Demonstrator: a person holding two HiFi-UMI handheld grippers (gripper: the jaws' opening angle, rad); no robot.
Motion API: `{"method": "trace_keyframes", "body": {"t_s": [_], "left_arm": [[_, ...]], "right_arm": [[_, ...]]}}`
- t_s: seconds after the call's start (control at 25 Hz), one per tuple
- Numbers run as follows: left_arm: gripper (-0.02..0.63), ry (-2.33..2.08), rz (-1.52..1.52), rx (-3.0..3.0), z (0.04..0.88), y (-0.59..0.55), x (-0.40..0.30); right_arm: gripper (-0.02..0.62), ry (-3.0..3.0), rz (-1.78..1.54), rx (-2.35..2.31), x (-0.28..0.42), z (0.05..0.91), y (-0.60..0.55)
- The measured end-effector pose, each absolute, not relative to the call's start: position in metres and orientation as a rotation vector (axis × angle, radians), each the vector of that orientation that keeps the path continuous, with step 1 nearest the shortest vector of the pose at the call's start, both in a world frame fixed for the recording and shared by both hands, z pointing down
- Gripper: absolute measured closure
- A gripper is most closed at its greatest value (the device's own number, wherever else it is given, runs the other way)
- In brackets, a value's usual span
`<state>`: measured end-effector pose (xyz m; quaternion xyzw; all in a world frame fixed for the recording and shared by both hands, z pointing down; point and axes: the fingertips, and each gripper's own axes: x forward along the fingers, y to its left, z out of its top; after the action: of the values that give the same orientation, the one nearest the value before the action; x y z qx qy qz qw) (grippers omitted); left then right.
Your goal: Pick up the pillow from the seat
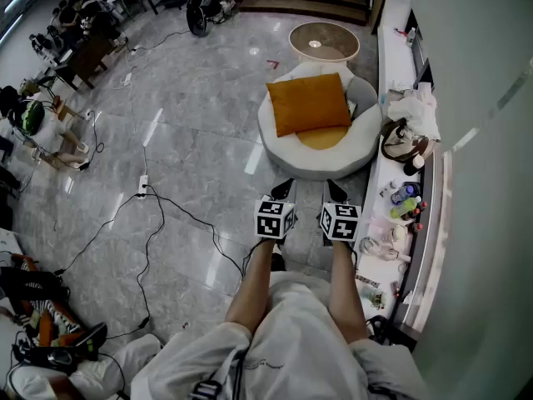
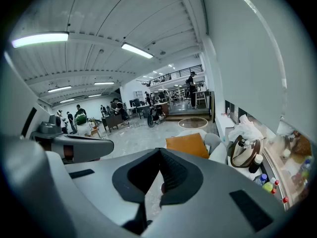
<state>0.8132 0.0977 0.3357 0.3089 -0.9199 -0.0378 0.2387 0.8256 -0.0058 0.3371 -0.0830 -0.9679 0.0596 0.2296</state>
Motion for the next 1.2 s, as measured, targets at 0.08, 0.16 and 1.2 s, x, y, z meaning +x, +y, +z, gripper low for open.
{"method": "trace_keyframes", "body": {"t_s": [0.08,0.16,1.2], "left_arm": [[0.597,-2.528,-0.111,0.852,0.333,0.095,0.801],[0.597,-2.537,-0.117,0.855,0.331,0.094,0.790],[0.597,-2.522,-0.164,0.934,0.326,0.183,0.628]], "right_arm": [[0.588,-2.674,0.148,-0.227,0.814,0.333,-0.008],[0.588,-2.680,0.132,-0.227,0.803,0.332,-0.008],[0.588,-2.670,0.249,-0.223,0.637,0.336,0.050]]}}
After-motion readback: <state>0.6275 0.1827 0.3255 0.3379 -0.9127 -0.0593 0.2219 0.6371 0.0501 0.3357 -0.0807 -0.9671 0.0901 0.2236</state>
